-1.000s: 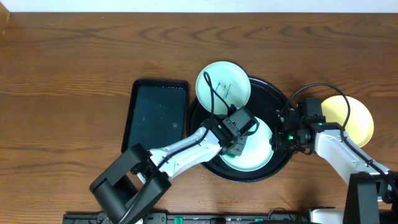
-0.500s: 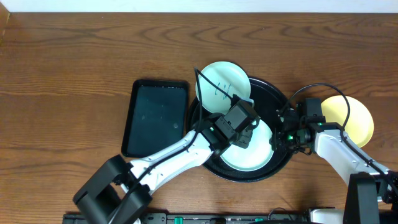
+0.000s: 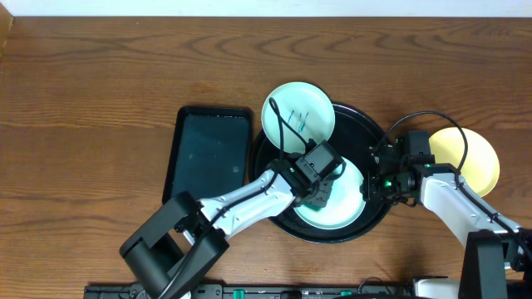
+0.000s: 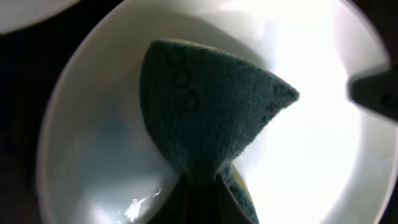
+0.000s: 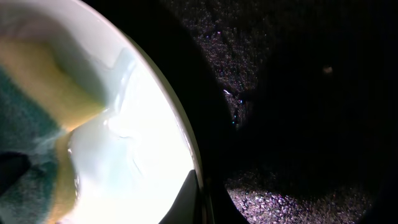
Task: Clean dirty plates on tray and stack at the side
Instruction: 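Scrub the pale green plate with the sponge in the left gripper, then return the sponge with the left gripper to the black rectangular tray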
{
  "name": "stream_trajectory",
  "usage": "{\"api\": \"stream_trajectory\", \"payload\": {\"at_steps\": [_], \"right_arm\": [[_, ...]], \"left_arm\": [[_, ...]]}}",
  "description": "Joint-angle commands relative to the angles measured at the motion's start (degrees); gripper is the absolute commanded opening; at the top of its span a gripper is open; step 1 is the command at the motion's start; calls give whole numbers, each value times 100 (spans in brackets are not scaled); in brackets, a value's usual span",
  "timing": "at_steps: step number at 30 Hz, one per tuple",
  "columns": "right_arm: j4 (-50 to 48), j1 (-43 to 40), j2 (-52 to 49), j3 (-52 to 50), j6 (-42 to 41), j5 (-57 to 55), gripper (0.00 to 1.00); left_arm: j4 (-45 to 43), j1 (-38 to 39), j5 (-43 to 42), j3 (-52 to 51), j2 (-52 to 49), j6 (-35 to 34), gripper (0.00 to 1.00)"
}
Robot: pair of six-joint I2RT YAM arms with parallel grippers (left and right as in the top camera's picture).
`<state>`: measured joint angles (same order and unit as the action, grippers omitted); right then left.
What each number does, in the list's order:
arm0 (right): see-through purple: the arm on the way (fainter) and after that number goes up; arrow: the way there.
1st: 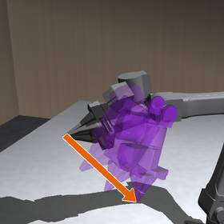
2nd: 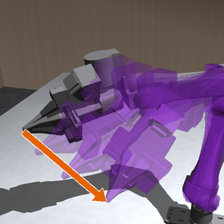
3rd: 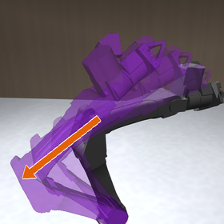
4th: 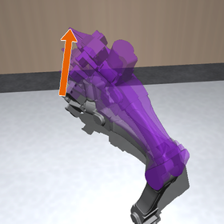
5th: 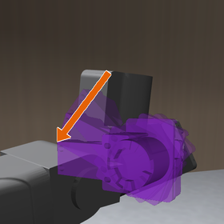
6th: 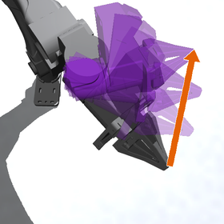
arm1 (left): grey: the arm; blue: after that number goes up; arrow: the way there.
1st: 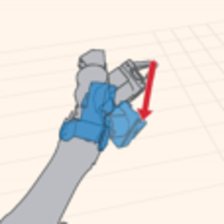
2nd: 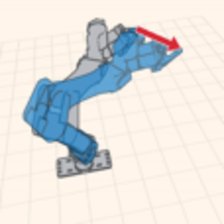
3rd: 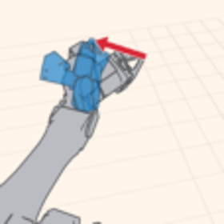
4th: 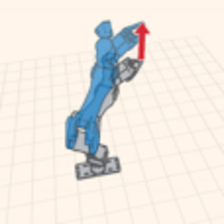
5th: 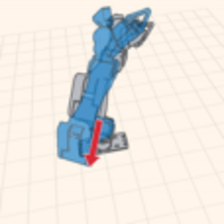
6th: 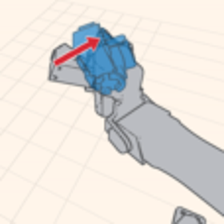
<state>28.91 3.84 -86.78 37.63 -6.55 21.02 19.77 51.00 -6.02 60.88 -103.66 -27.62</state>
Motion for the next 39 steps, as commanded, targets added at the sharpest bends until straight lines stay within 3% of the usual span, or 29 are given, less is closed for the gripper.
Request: {"api": "stream_trajectory", "payload": {"at_steps": [1, 9, 13, 20, 25, 29, 39], "right_arm": [[-15, 39, -24, -37, -26, -4, 1], [-74, 39, -24, -37, -177, -236, 1], [-249, 39, -22, -35, -175, -50, 1], [-382, 37, 109, 22, -173, 39, 1], [-376, 35, 592, 92, -155, -59, 1], [-363, 39, 1121, 96, -155, -581, 1], [-363, 225, 2144, 96, -81, -2188, 1]], "left_arm": [[348, -175, 321, -85, 315, 210, 8], [643, -671, 219, -85, 1604, 490, 8], [1060, -1392, 216, -85, 2011, 487, 8], [1532, -2680, -295, -118, 2017, 671, 8], [1552, -3574, -957, -157, 1993, 979, 8], [1624, -4048, -1012, -179, 1880, 1034, 8], [1613, -4236, -1128, -234, 1200, 1803, 8]]}}
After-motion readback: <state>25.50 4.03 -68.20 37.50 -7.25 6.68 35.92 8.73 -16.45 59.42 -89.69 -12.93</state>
